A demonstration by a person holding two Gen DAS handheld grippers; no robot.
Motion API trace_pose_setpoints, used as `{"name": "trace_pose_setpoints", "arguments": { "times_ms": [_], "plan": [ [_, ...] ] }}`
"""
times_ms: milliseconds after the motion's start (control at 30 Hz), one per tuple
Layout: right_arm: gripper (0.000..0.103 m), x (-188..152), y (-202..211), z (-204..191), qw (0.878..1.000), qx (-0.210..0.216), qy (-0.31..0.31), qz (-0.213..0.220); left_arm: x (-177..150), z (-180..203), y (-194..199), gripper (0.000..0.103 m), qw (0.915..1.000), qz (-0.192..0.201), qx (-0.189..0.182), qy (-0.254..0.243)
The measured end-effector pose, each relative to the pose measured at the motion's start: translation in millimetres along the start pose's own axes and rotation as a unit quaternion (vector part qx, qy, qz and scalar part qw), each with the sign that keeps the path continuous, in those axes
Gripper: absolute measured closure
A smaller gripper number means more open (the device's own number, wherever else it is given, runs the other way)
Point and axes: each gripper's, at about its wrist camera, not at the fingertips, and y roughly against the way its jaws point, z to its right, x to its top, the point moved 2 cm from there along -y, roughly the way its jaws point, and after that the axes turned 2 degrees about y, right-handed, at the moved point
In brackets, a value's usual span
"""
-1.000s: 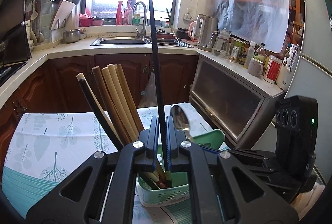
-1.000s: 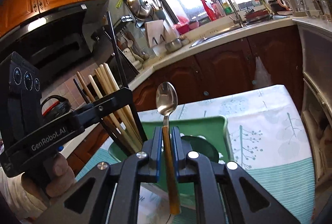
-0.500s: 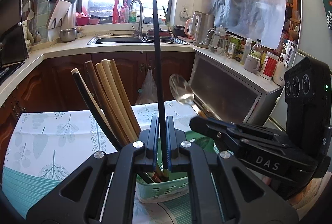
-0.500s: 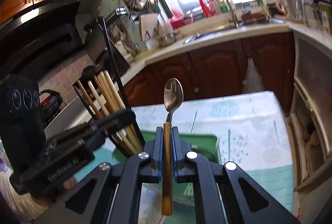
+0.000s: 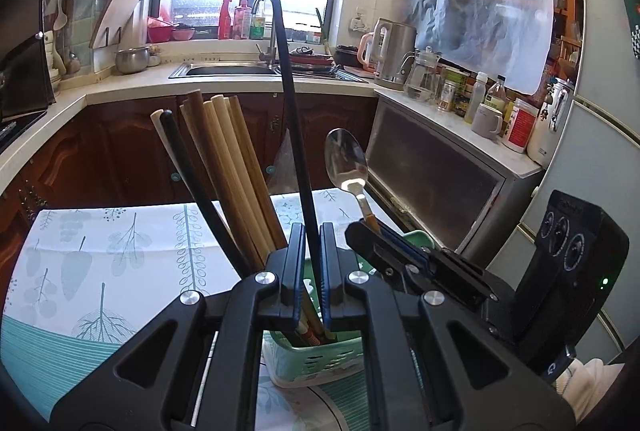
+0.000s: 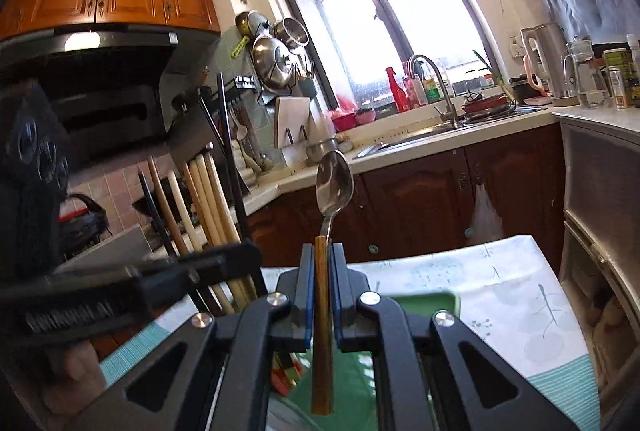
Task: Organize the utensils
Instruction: 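Carry the gold-handled spoon into the green holder and open the right tool, then withdraw both tools from the holder back over the spoon and fork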
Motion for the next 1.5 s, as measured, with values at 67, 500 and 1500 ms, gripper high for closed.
{"name": "trace_pose_setpoints", "arguments": {
  "times_ms": [67,500,1500],
  "plan": [
    [0.096,-2.1,7.9,0.8,1.0,-0.003,0.01,0.013,-1.2,-0.1,-1.3,0.099,1.0,-0.002,-0.002,-0.001],
    [0.092,0.3,25.2,9.0,0.998,0.0,0.015,-0.053,-5.8,2.4,-0.7,0.099,0.9999,-0.008,-0.002,-0.008],
    [0.099,12.4,73.2,-0.7,0.991,-0.015,-0.033,-0.131,-12.2,16.7,60.9,0.058,0.9985,-0.051,-0.007,-0.017]
  ]
}}
